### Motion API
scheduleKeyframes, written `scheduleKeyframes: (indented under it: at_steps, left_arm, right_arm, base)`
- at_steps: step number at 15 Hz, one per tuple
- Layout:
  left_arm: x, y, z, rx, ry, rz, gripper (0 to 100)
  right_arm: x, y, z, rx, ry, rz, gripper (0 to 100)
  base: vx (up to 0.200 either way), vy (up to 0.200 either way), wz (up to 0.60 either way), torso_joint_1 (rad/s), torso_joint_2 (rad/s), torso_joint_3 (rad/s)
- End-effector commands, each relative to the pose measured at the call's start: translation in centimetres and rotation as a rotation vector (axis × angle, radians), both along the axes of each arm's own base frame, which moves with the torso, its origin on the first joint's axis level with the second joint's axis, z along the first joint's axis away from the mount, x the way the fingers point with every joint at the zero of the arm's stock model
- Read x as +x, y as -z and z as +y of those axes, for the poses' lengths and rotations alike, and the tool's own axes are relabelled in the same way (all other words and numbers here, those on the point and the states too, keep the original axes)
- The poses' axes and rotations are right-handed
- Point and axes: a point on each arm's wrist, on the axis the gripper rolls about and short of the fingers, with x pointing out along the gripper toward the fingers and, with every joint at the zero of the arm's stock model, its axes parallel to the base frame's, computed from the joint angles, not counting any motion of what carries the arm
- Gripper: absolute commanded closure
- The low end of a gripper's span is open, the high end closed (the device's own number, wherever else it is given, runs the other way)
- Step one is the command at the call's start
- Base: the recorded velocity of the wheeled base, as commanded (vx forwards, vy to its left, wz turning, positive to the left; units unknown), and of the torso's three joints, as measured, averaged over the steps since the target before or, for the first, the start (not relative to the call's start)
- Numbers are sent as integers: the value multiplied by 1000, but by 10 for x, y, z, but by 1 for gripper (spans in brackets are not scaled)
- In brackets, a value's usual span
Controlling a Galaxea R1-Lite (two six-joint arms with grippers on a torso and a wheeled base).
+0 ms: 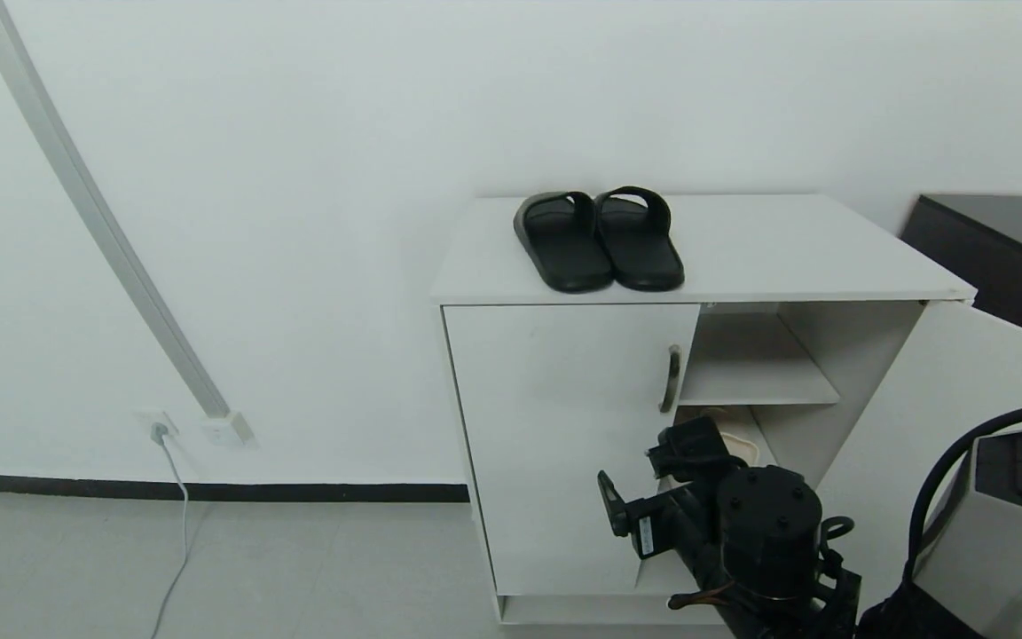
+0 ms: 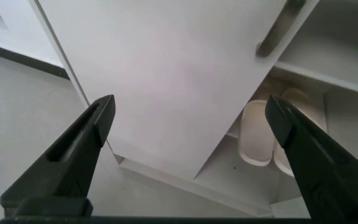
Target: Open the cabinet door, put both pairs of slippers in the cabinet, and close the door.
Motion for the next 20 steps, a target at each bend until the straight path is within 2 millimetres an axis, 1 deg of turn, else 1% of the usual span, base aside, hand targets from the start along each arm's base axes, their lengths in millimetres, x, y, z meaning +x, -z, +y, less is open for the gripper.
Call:
scheduleKeyframes:
  at_steps: [1, 14, 20]
  left_arm:
    - [0, 0, 0, 0, -1, 1, 100]
    - [0, 0, 0, 0, 1, 1, 100]
    - [0, 0, 0, 0, -1, 1, 100]
  right_arm:
    - [0, 1, 0, -1, -1, 1, 0]
    - [0, -1, 1, 4, -4, -3, 0]
    - [1, -1, 1, 5, -4, -19, 0]
  base:
    - [0, 0, 0, 183, -500, -315]
    - [0, 0, 0, 236, -554, -315]
    - [0, 0, 0, 184, -404, -220]
